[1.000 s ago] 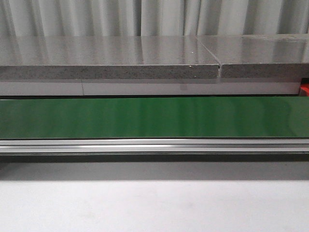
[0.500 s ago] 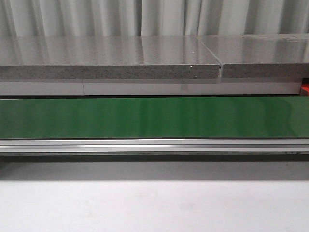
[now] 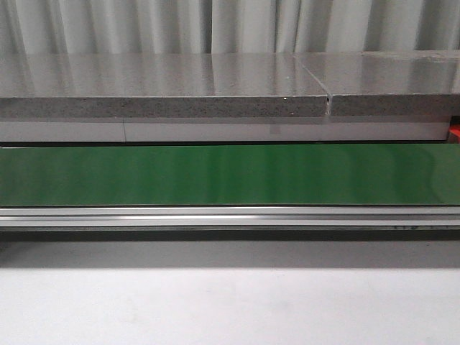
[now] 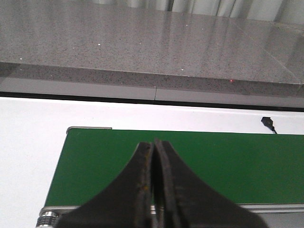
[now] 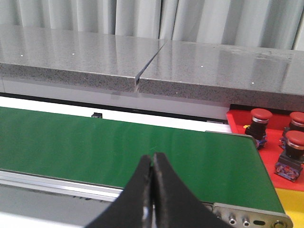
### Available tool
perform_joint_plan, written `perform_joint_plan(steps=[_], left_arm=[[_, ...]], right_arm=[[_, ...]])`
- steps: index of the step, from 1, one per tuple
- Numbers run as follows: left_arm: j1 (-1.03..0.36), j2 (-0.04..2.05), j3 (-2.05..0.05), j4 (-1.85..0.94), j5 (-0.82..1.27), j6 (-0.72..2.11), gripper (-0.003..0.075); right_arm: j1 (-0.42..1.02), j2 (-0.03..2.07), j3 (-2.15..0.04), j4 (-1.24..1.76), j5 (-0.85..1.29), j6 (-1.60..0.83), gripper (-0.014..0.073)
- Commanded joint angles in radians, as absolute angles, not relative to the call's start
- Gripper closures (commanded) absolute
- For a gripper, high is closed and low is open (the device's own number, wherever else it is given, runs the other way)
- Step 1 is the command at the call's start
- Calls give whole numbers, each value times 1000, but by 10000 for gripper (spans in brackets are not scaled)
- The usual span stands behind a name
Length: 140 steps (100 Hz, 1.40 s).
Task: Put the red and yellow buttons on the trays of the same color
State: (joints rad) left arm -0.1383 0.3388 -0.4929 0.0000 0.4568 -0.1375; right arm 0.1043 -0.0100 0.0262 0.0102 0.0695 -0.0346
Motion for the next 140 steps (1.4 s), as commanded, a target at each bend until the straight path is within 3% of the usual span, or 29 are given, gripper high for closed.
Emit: perform_joint_plan(steps=[1, 90, 119, 140], left_arm=[[-144, 348, -522, -9, 384, -140, 739], [-144, 348, -473, 93, 365, -134, 739], [-144, 273, -327, 68, 126, -143, 739], [-137, 148, -227, 68, 100, -143, 739]], right_arm=[[106, -30, 12, 0, -15, -33, 660], [106, -30, 12, 0, -15, -33, 660], [106, -30, 12, 0, -15, -33, 660], [106, -30, 12, 0, -15, -33, 660]])
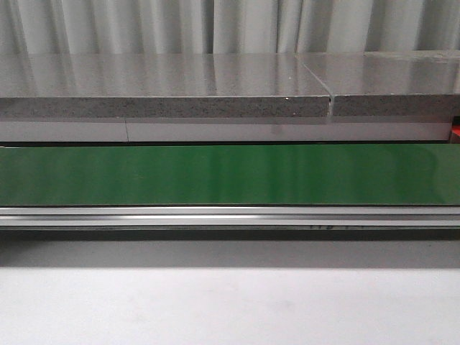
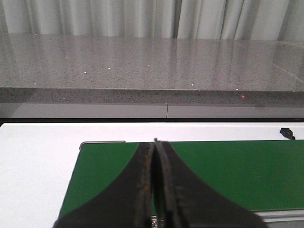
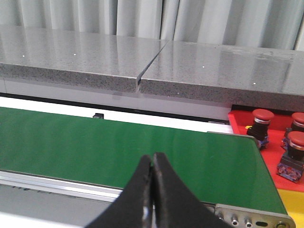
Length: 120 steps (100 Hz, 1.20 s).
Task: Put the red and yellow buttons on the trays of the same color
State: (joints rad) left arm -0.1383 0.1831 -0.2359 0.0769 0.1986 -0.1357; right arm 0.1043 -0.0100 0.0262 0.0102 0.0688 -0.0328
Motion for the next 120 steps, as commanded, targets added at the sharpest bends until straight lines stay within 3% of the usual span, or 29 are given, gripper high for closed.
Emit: perform_joint_plan(steps=[1, 34, 84, 120], left_arm=[[-137, 139, -223, 68, 100, -143, 739], [-137, -37, -91, 67, 92, -143, 739], [-137, -37, 25, 66, -93, -143, 739], [-137, -37, 43, 66, -90, -143, 739]], right_arm=[[106, -30, 12, 0, -15, -33, 660], [106, -30, 12, 0, -15, -33, 660], [106, -29, 12, 0, -15, -33, 660], [106, -29, 12, 0, -15, -33, 660]])
